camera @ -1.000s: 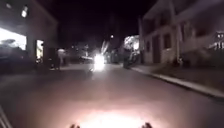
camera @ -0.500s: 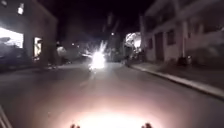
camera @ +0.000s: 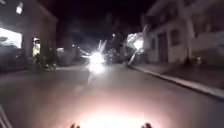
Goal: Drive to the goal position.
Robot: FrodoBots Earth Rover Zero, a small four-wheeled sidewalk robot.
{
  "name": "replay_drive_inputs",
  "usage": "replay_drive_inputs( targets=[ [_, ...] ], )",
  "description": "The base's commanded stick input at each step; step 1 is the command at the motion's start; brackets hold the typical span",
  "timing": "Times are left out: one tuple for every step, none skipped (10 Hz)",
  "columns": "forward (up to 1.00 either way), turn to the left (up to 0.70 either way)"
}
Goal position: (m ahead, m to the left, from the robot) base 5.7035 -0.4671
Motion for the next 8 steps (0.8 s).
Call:
replay_drive_inputs(
  targets=[
    [0.76, 0.00],
    [0.85, 0.00],
    [0.85, 0.00],
    [0.85, 0.00],
    [0.85, 0.00],
    [0.85, 0.00],
    [0.85, 0.00],
    [0.85, 0.00]
  ],
)
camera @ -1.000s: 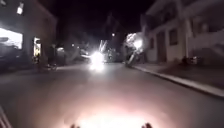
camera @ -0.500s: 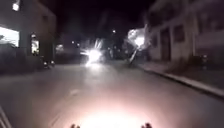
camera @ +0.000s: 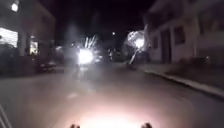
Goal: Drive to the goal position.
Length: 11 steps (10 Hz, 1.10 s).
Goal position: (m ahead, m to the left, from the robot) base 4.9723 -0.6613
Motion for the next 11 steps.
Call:
replay_drive_inputs(
  targets=[
    [0.85, 0.00],
    [0.85, 0.00],
    [0.85, 0.00],
    [0.85, 0.00],
    [0.85, 0.00],
    [0.85, 0.00],
    [0.85, 0.00],
    [0.85, 0.00],
    [0.85, 0.00],
    [0.85, 0.00],
    [0.85, 0.00]
  ],
)
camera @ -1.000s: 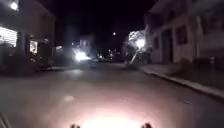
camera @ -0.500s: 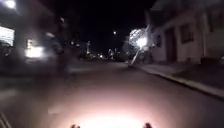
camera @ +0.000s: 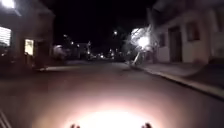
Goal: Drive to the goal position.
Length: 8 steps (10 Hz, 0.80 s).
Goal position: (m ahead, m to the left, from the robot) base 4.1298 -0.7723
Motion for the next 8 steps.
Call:
replay_drive_inputs(
  targets=[
    [0.85, 0.00],
    [0.85, 0.00],
    [0.85, 0.00],
    [0.85, 0.00],
    [0.85, 0.00],
    [0.85, 0.00],
    [0.85, 0.00],
    [0.85, 0.00]
  ],
)
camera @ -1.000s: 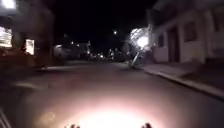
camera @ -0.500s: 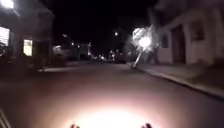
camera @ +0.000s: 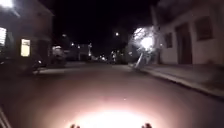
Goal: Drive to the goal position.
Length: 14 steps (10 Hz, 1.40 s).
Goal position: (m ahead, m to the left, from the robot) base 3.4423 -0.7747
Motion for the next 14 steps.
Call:
replay_drive_inputs(
  targets=[
    [0.85, 0.00],
    [0.85, 0.00],
    [0.85, 0.00],
    [0.85, 0.00],
    [0.85, 0.00],
    [0.85, 0.00],
    [0.85, 0.00],
    [0.85, 0.00],
    [0.85, 0.00],
    [0.85, 0.00],
    [0.85, 0.00],
    [0.85, 0.00],
    [0.85, 0.00],
    [0.85, 0.00]
  ],
)
